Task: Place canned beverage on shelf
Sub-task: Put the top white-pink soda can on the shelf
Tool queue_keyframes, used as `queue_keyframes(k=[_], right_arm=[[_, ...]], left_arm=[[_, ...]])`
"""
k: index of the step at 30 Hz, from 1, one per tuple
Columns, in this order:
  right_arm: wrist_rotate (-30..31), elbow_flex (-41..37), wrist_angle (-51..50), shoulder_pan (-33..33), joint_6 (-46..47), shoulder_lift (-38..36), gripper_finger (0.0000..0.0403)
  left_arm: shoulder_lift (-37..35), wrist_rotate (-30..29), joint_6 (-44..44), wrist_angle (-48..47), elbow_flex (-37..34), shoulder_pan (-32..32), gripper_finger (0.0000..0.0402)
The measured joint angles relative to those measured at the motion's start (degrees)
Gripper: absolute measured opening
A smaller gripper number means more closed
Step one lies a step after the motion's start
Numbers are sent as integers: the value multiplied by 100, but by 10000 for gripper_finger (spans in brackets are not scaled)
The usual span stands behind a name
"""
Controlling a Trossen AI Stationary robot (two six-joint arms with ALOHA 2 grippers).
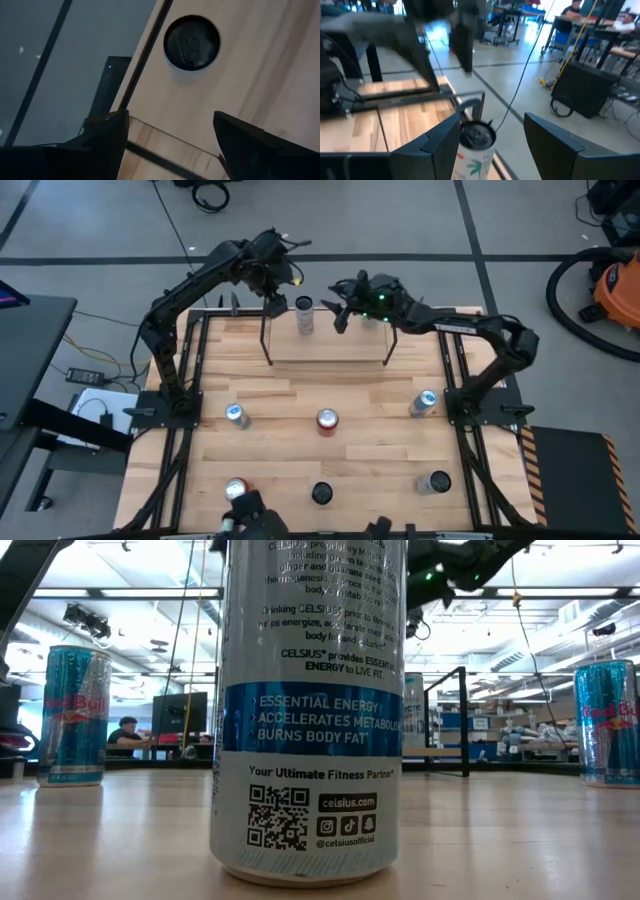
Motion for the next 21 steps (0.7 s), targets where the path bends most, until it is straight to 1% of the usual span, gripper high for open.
queue_keyframes(k=[4,8,13,17,21], right_arm=[[0,0,-168,-11,-2,-295,228],[2,0,-373,-11,-132,-483,229],[3,0,-441,-11,-173,-621,229],[2,0,-463,-11,-173,-649,229],[5,0,-528,-17,-195,-649,229]], left_arm=[[2,-2,0,591,-568,20,291],[0,-15,116,882,-1095,20,291],[0,-52,86,1697,-1623,20,291],[0,-57,90,2010,-1875,5,291],[0,-55,85,2111,-1938,0,291]])
